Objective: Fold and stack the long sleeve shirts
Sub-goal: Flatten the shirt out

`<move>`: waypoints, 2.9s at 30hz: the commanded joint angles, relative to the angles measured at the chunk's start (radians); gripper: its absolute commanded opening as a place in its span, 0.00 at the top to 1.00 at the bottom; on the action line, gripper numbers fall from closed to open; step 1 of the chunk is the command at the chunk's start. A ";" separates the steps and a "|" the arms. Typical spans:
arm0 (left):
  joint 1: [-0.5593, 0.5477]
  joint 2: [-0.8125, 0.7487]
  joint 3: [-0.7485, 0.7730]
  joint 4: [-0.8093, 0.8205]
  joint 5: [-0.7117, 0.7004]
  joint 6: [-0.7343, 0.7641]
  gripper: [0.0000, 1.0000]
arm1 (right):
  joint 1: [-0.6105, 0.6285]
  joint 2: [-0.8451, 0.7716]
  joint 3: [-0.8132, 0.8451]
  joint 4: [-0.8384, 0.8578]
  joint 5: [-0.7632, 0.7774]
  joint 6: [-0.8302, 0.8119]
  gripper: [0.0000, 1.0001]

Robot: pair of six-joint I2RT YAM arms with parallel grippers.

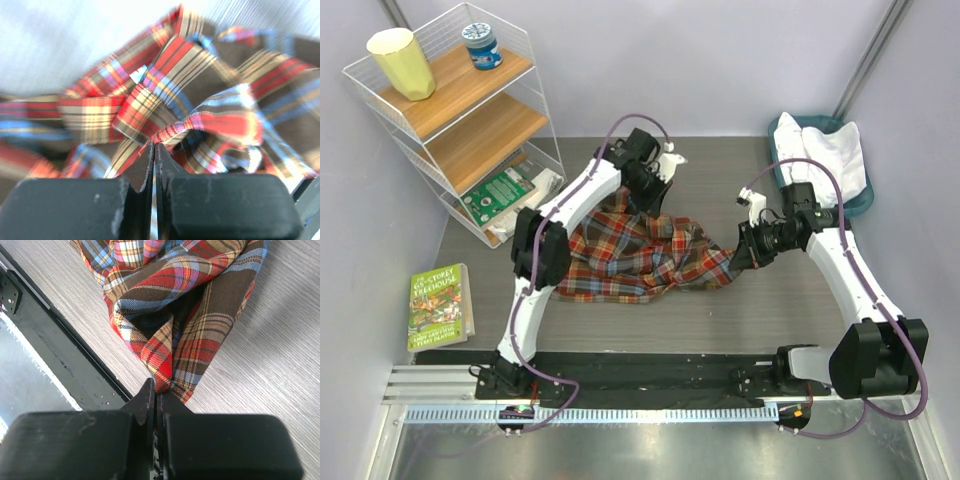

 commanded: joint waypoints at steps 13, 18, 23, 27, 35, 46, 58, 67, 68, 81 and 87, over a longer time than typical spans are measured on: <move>-0.418 -0.719 -0.345 -0.442 0.294 0.481 1.00 | -0.003 0.172 0.056 0.245 0.096 0.120 0.99; -0.685 -0.856 -0.619 -0.343 0.004 0.511 0.82 | -0.005 0.215 0.092 0.281 0.078 0.157 0.99; -0.580 -0.982 -0.774 -0.224 -0.101 0.436 0.52 | -0.006 0.157 0.101 0.279 0.073 0.168 0.99; -0.230 -1.020 -0.903 -0.165 -0.076 0.441 0.44 | -0.008 0.088 0.089 0.279 0.064 0.174 0.99; 0.180 -0.827 -1.029 0.012 -0.154 0.471 0.45 | -0.014 0.031 0.047 0.214 0.174 0.070 0.99; 0.303 -0.502 -0.943 0.136 -0.242 0.374 0.48 | -0.015 0.036 0.001 0.042 0.394 -0.323 0.52; 0.398 -0.540 -0.855 -0.032 -0.064 0.379 0.41 | 0.055 -0.007 0.036 -0.084 0.362 -0.535 0.24; 0.396 -0.604 -0.886 -0.102 -0.030 0.382 0.27 | 0.336 0.105 0.113 0.048 0.500 -0.496 0.35; 0.398 -0.609 -0.887 -0.105 -0.029 0.380 0.27 | 0.348 0.115 0.112 0.055 0.510 -0.509 0.40; 0.396 -0.638 -0.943 -0.092 -0.013 0.368 0.26 | 0.379 0.227 0.084 0.134 0.570 -0.694 0.56; 0.399 -0.637 -0.958 -0.086 -0.026 0.376 0.27 | 0.377 0.177 0.018 0.095 0.593 -0.731 0.65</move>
